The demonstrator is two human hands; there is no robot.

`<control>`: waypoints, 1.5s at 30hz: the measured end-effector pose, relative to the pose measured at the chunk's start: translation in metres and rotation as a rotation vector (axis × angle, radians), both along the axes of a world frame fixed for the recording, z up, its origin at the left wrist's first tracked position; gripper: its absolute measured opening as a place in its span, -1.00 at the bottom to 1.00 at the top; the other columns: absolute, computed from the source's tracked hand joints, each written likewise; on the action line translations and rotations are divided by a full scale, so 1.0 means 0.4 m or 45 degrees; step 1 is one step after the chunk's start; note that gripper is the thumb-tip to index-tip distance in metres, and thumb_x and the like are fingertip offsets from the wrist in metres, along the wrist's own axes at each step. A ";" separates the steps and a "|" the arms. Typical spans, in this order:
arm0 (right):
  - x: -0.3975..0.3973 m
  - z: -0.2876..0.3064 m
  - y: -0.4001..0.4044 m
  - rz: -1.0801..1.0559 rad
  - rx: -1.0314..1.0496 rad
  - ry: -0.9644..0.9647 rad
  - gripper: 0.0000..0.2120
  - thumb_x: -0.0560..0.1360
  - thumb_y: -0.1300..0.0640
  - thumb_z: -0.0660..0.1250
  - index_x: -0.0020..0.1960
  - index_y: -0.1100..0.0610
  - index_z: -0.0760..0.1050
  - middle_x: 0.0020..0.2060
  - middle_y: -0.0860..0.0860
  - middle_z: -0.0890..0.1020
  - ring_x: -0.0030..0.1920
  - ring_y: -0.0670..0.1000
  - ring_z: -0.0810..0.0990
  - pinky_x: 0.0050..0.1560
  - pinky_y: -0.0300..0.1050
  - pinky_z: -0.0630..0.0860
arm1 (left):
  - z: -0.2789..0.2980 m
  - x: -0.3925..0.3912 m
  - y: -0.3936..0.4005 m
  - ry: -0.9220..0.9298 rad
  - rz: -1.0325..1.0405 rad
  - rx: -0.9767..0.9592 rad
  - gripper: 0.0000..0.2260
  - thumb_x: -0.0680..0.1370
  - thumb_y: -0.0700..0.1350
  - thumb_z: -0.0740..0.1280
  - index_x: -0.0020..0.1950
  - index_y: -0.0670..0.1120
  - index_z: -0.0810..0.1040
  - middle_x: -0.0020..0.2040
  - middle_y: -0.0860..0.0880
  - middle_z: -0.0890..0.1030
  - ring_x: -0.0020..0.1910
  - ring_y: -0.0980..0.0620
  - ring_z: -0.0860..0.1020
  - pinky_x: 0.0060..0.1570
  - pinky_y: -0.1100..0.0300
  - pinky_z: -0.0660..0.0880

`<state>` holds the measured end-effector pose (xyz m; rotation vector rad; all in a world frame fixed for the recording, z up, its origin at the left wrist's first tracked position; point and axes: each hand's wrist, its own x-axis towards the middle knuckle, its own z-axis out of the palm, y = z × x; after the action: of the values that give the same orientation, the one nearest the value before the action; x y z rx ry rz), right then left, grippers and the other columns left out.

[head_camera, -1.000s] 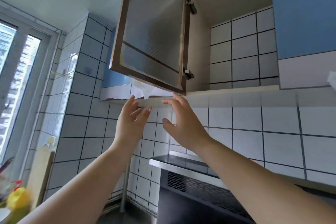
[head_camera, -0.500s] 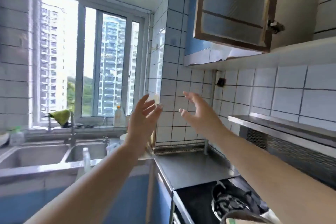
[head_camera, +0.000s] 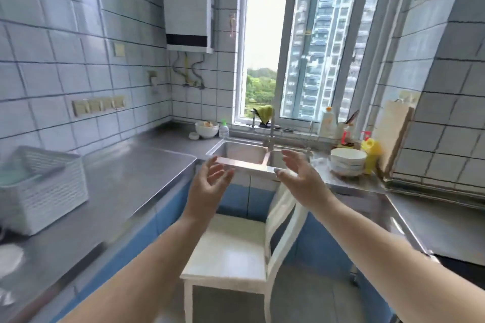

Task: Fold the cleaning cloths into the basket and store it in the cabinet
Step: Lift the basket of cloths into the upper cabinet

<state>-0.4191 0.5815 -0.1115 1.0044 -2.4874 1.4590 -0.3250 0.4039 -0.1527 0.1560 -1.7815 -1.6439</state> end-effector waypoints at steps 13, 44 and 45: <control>0.251 -0.178 -0.806 0.390 0.031 -0.248 -0.53 0.52 0.16 0.34 0.39 0.12 0.31 0.31 0.06 0.46 0.35 0.02 0.40 0.37 -0.05 0.32 | -0.154 0.443 -0.718 -0.184 0.591 0.232 -0.62 0.50 -0.14 0.39 0.29 -0.06 0.40 0.20 -0.10 0.52 0.08 0.05 0.52 0.14 0.19 0.43; -0.074 -0.468 -1.945 1.030 0.429 -0.472 -0.16 0.41 0.05 0.47 0.52 0.00 0.04 0.41 0.00 0.28 0.41 -0.06 0.27 0.32 -0.15 0.24 | -0.431 0.299 -1.528 -0.330 1.233 0.366 -0.32 0.40 -0.18 0.49 0.39 0.12 0.23 0.23 0.27 0.44 0.13 0.52 0.40 0.13 0.57 0.29; -0.089 -0.477 -1.964 1.040 0.419 -0.503 -0.17 0.41 0.02 0.46 0.52 -0.02 0.05 0.39 0.00 0.31 0.38 -0.09 0.30 0.33 -0.14 0.25 | -0.434 0.290 -1.537 -0.310 1.216 0.383 -0.36 0.38 -0.20 0.48 0.34 0.13 0.28 0.17 0.28 0.48 0.08 0.52 0.44 0.03 0.61 0.33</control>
<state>-0.4545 -0.2039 -0.3024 2.1801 -2.7953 1.5470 -0.2091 -0.2110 -0.3263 1.1832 -1.2548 -1.1698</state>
